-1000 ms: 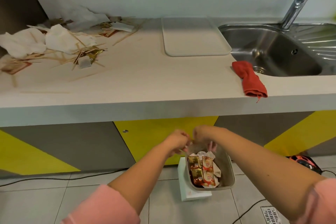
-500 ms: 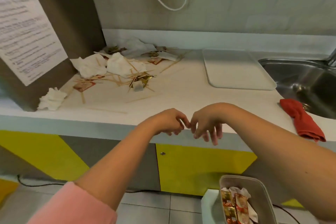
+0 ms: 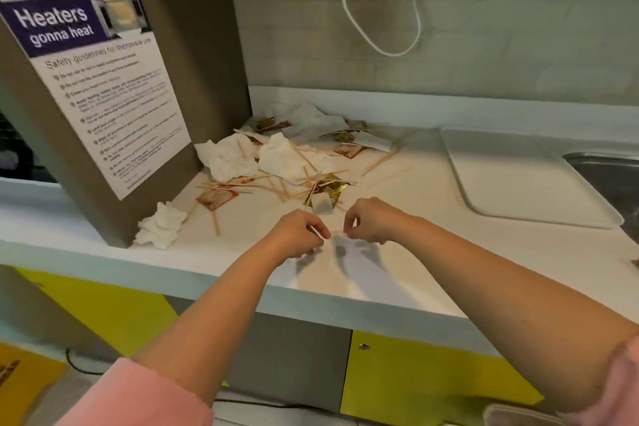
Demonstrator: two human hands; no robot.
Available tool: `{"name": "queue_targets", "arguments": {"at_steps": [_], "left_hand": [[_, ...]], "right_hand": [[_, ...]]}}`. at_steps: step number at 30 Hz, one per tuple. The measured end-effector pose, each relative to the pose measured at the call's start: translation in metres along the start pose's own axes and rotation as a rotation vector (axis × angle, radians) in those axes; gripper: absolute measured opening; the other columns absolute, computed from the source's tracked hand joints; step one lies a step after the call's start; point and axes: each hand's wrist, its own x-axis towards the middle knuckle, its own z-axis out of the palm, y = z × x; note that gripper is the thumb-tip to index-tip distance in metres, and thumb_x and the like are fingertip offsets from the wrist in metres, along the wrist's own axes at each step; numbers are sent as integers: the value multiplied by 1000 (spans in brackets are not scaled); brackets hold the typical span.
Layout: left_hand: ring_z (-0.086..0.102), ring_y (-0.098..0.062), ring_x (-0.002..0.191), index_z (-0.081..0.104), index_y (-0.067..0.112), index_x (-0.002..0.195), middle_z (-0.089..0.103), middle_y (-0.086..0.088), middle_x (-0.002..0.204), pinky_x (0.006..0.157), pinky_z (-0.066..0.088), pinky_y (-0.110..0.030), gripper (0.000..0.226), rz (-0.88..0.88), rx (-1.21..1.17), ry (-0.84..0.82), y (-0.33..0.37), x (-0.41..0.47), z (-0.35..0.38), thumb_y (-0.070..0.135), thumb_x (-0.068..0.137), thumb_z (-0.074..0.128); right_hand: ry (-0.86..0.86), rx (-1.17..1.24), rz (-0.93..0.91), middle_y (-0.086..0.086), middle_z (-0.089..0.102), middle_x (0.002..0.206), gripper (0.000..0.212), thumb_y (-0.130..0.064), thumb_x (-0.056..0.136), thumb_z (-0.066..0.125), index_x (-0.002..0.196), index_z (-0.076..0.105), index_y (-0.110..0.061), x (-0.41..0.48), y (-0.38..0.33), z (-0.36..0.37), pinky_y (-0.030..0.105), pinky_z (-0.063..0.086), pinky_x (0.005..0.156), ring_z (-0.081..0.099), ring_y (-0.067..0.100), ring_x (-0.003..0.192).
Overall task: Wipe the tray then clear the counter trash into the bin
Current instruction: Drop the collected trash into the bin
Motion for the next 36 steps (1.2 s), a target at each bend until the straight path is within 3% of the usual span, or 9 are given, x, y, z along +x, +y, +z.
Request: {"name": "queue_targets", "arguments": {"at_steps": [6,9,13,16,18,21,24,30,36], "left_hand": [[54,-7,61,69,9,97,60,-2,82,49,38,-13,20,-31,-63,109,-22,32,-28,0,87,54],[56,-8,65,69,8,94,61,-4,89,58,44,-16,22,-35,-70,167,-31,48,-38,-2,88,50],[60,-17,88,70,7,93,65,-7,101,74,48,-25,24,-29,-15,215,-43,70,-50,-5,86,51],[61,-22,100,70,10,87,66,-9,106,86,52,-30,27,-15,27,259,-54,90,-59,-8,84,50],[60,-22,100,71,11,86,66,-8,108,85,50,-29,27,-14,63,295,-58,101,-64,-8,85,51],[55,-20,101,70,11,97,61,-8,114,77,39,-23,22,21,152,337,-60,115,-67,-3,86,57],[47,-25,118,64,12,114,49,-7,125,91,42,-27,37,58,281,356,-63,127,-69,-9,86,51],[42,-26,123,49,15,135,44,-7,134,102,38,-30,55,230,541,222,-78,143,-73,-10,87,44],[56,-29,104,69,9,100,57,-13,105,78,41,-30,27,236,521,205,-81,145,-74,-5,87,49]], "right_hand": [[167,48,79,6,65,110,19,-17,85,55,97,69,-14,45,-9,5,30,49,77,60,25,97],[227,118,121,9,64,109,20,-15,87,57,101,70,-9,61,-15,6,30,47,76,60,27,99],[307,187,146,11,52,120,23,-22,92,56,108,63,-7,82,-24,12,31,45,83,53,27,106],[325,207,193,10,41,129,40,-32,92,54,125,53,-9,95,-30,16,38,43,95,43,29,119],[326,190,235,9,36,136,57,-44,90,54,135,43,-11,104,-32,18,41,42,98,36,28,127],[318,125,315,8,31,142,77,-62,83,53,140,36,-14,115,-37,23,43,41,99,29,29,134],[274,36,341,8,30,145,85,-68,78,55,141,36,-14,119,-39,27,44,39,103,25,30,136],[268,58,302,7,37,135,58,-44,85,59,133,45,-14,117,-31,25,40,42,97,33,28,127],[225,60,286,8,42,128,45,-35,85,62,124,53,-14,110,-21,18,39,45,94,39,28,120]]}}
